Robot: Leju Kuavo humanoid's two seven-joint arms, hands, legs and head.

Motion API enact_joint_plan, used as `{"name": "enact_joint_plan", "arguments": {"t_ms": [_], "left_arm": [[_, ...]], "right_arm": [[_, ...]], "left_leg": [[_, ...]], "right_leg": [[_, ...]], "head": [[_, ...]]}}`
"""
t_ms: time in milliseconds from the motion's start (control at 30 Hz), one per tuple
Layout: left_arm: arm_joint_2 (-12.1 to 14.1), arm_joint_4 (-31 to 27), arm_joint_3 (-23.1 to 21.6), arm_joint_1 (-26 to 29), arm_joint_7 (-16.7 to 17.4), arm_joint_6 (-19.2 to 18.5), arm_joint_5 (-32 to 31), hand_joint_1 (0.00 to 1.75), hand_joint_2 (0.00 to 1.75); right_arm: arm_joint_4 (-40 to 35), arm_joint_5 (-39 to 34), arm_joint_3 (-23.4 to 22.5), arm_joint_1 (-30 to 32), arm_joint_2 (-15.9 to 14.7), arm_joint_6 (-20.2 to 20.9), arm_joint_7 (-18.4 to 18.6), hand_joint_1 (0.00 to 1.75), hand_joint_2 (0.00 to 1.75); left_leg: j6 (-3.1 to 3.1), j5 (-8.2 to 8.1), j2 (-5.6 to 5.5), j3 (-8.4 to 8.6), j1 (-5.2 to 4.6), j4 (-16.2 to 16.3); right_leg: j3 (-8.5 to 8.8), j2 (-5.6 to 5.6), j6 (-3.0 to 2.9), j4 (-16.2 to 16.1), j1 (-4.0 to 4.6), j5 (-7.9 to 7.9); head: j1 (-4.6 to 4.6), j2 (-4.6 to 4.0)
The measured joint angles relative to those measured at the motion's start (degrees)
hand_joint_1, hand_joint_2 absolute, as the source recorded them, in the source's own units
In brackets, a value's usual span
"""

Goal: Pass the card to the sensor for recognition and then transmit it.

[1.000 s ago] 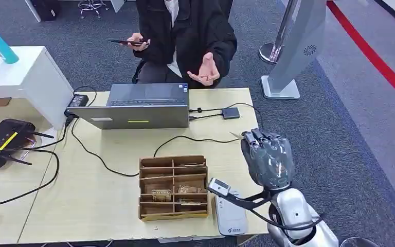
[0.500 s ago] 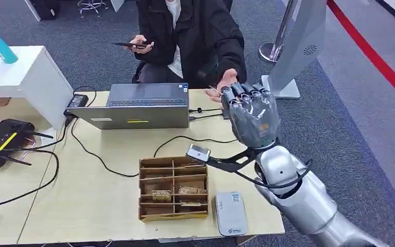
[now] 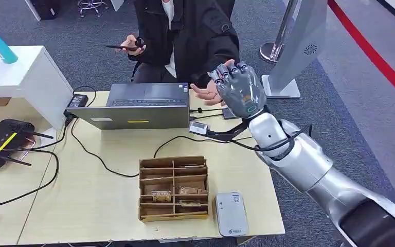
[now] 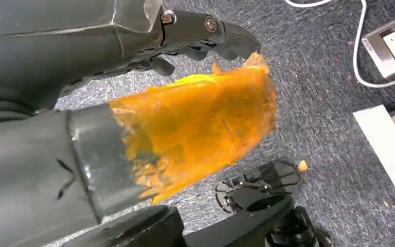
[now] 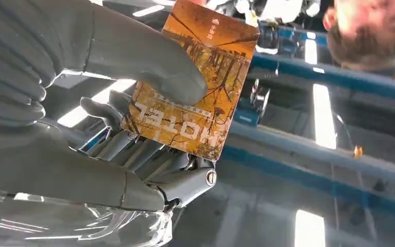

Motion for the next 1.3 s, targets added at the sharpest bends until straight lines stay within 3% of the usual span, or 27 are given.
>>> {"name": "enact_joint_plan", "arguments": {"t_ms": [400,433,467,500,533,567,833,1300], "left_arm": [[0.00,-0.16,-0.04,-0.05,0.07,-0.02,0.00,0.00,0.00],[0.00,-0.16,-0.04,-0.06,0.07,-0.02,0.00,0.00,0.00],[0.00,-0.16,-0.04,-0.05,0.09,0.02,0.00,0.00,0.00],[0.00,-0.16,-0.04,-0.04,0.20,0.02,0.00,0.00,0.00],[0.00,-0.16,-0.04,-0.03,0.27,0.04,0.00,0.00,0.00],[0.00,-0.16,-0.04,-0.04,0.33,0.04,0.00,0.00,0.00],[0.00,-0.16,-0.04,-0.01,0.44,0.02,-0.09,0.00,0.00],[0.09,-0.16,-0.02,0.04,0.75,0.11,-0.26,0.00,0.00]], "right_arm": [[4.78,0.00,-0.02,-0.84,-0.13,0.20,-1.27,1.75,1.75],[5.35,0.00,-0.24,-0.80,-0.13,0.17,-1.84,1.47,1.75],[5.98,0.00,-0.59,-0.75,-0.13,0.24,-2.72,0.09,1.75],[6.60,0.00,-1.11,-0.62,-0.13,0.58,-3.84,0.00,1.75],[7.29,0.00,-1.82,-0.40,-0.13,1.29,-4.97,0.00,1.75],[8.18,-0.02,-2.79,-0.07,-0.13,2.11,-5.92,0.00,0.00],[11.73,-0.33,-7.39,0.84,-0.02,6.36,-8.40,0.00,0.00],[11.92,-1.11,-9.66,3.23,0.04,5.20,-9.31,0.00,0.00]], "left_leg": [[0.00,0.00,0.01,0.01,0.00,0.00],[0.00,0.00,0.00,0.01,0.00,0.00],[0.00,0.00,0.00,0.00,0.00,0.00],[0.00,0.00,-0.01,0.00,0.00,0.00],[0.00,0.00,-0.01,0.00,0.00,0.00],[0.00,0.00,-0.02,-0.01,0.00,0.00],[0.00,-0.01,-0.01,-0.01,-0.06,-0.01],[0.01,0.00,-0.01,-0.01,-0.07,-0.02]], "right_leg": [[-0.01,0.00,0.00,0.00,0.00,0.00],[-0.01,0.00,0.00,-0.01,0.00,0.00],[-0.01,-0.01,0.00,-0.01,0.00,-0.01],[-0.01,-0.01,0.01,-0.01,0.00,-0.01],[-0.01,-0.01,0.01,-0.01,0.00,-0.01],[0.00,-0.03,0.01,-0.01,0.00,-0.01],[-0.01,-0.02,0.01,0.00,-0.06,0.00],[-0.02,-0.02,0.01,-0.01,-0.07,-0.01]], "head": [[0.00,0.00],[-0.04,0.00],[0.00,0.00],[-0.02,0.00],[0.00,0.00],[-0.02,0.00],[0.00,0.00],[0.00,0.00]]}}
